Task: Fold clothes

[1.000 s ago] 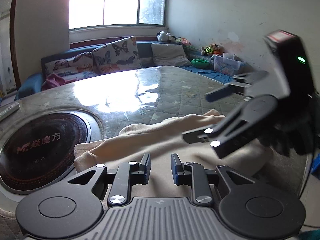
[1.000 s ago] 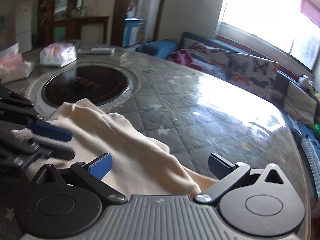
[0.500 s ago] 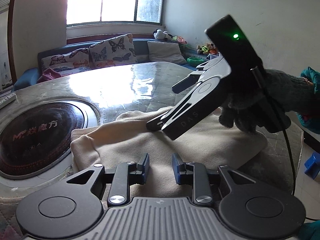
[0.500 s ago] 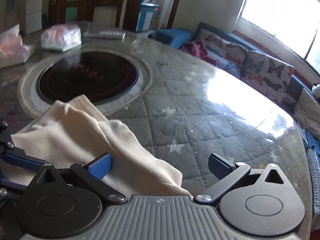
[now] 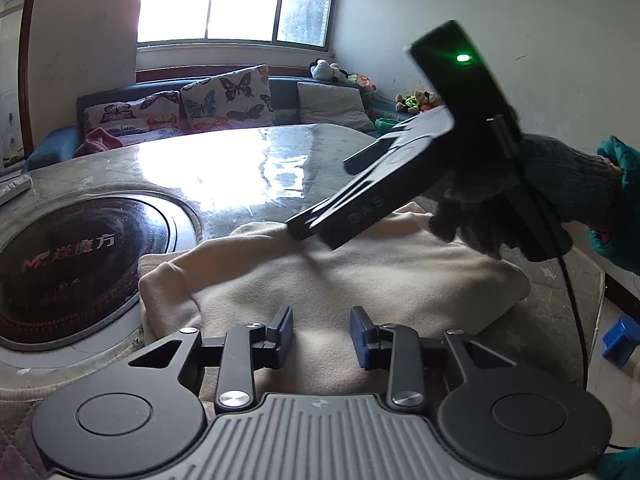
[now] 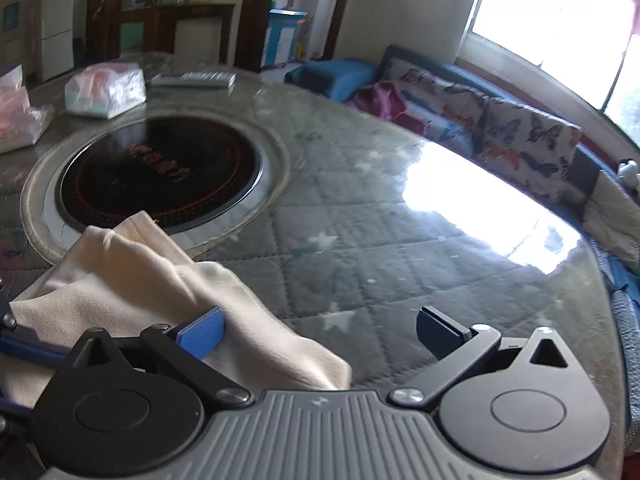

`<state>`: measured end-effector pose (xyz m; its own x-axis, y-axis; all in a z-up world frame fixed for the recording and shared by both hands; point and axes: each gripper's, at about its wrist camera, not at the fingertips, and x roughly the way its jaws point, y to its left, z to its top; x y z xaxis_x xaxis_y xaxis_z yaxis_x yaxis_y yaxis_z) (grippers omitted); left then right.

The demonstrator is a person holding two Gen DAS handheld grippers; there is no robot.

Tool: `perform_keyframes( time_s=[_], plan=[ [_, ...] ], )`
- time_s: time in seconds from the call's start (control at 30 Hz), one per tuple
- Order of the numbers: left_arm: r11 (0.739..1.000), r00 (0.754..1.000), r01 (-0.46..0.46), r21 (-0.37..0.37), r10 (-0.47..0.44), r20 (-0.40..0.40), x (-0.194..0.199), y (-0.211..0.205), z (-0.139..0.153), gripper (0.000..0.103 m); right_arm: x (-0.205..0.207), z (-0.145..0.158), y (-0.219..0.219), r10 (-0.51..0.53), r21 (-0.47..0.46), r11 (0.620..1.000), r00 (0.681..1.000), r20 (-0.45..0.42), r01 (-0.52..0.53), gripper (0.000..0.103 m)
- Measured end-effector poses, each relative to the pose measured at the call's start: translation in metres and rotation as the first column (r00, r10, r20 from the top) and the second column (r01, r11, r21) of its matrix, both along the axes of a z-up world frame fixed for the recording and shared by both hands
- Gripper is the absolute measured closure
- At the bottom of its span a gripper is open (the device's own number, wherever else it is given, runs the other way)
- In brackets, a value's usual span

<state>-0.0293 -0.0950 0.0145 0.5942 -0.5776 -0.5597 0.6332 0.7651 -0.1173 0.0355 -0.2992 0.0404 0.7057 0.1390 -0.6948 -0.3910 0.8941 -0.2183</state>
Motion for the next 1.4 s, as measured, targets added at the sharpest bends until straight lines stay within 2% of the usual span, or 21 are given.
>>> perform_keyframes(
  time_s=[0.1,0.23,0.37,0.43,0.53,0.73,1.03,1.2,1.4],
  plan=[
    [1.000,0.999,-0.030,-0.001,0.030,0.016,0.000,0.004,0.005,0.062,-0.016,0.005,-0.011,-0.015,-0.010,1.000,0.999,0.037,0.015,0.000],
    [0.993,0.992,-0.116,-0.014,0.116,0.038,0.002,0.019,0.011,0.061,-0.039,0.012,-0.026,-0.034,-0.023,0.999,0.996,0.086,0.036,0.000],
    [0.969,0.968,-0.247,-0.014,0.248,0.050,0.002,0.035,0.013,0.060,-0.074,0.012,-0.032,-0.044,-0.028,0.998,0.989,0.139,0.048,0.000],
    [0.956,0.955,-0.293,-0.012,0.294,0.031,0.002,0.042,0.010,0.060,-0.089,0.013,-0.033,-0.041,-0.015,0.999,0.986,0.164,0.044,0.000],
    [0.944,0.944,-0.328,-0.028,0.326,-0.052,0.004,0.050,0.003,0.060,-0.105,0.012,-0.030,-0.030,0.003,1.000,0.982,0.185,0.030,0.000],
    [0.940,0.938,-0.337,-0.053,0.330,-0.103,0.002,0.052,0.002,0.062,-0.124,-0.005,-0.025,-0.018,-0.035,0.999,0.980,0.199,0.026,0.000],
    [0.956,0.952,-0.287,-0.060,0.278,-0.129,-0.013,0.042,0.002,0.062,-0.141,-0.014,-0.040,-0.020,-0.073,0.997,0.975,0.222,0.037,0.000],
    [0.965,0.962,-0.257,-0.051,0.250,-0.113,-0.022,0.036,0.003,0.060,-0.150,-0.012,-0.056,-0.083,-0.025,0.996,0.973,0.217,0.090,0.000],
    [0.961,0.962,-0.273,-0.037,0.272,-0.028,-0.023,0.040,0.019,0.057,-0.159,-0.003,-0.079,-0.184,0.076,0.982,0.958,0.221,0.171,0.000]
  ],
)
